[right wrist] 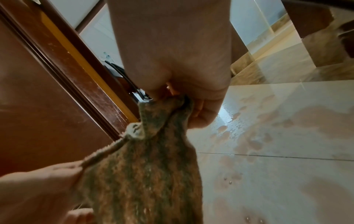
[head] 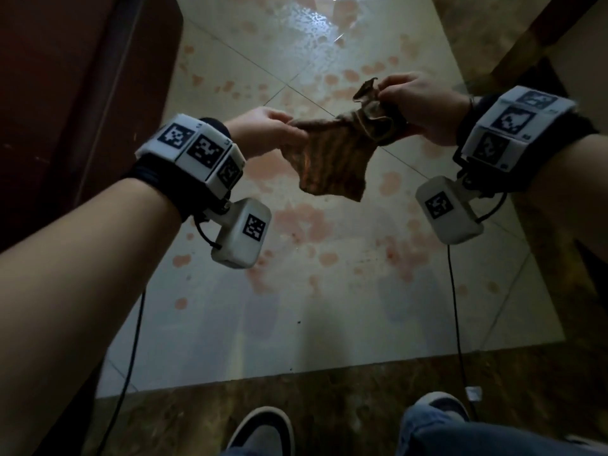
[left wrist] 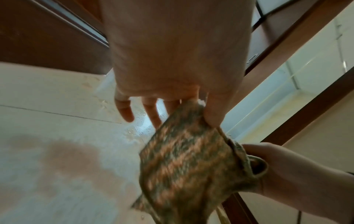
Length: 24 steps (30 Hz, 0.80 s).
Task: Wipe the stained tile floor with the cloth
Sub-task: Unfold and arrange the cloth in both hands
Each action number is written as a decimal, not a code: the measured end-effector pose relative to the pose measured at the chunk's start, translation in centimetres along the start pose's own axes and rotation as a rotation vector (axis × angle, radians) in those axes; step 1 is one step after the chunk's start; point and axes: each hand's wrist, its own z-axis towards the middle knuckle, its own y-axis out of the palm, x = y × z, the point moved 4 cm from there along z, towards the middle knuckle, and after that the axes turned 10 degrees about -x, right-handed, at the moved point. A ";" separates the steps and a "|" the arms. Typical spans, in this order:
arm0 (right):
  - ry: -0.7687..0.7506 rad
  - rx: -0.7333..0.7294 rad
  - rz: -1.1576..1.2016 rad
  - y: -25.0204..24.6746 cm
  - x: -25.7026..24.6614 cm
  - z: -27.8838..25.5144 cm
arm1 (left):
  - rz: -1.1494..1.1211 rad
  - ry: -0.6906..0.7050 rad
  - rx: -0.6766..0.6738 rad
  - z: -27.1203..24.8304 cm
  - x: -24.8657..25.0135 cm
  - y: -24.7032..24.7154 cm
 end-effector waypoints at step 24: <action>-0.082 -0.183 -0.373 4.1 -0.4 0.5 | -0.380 0.385 0.373 -1.8 2.0 -3.5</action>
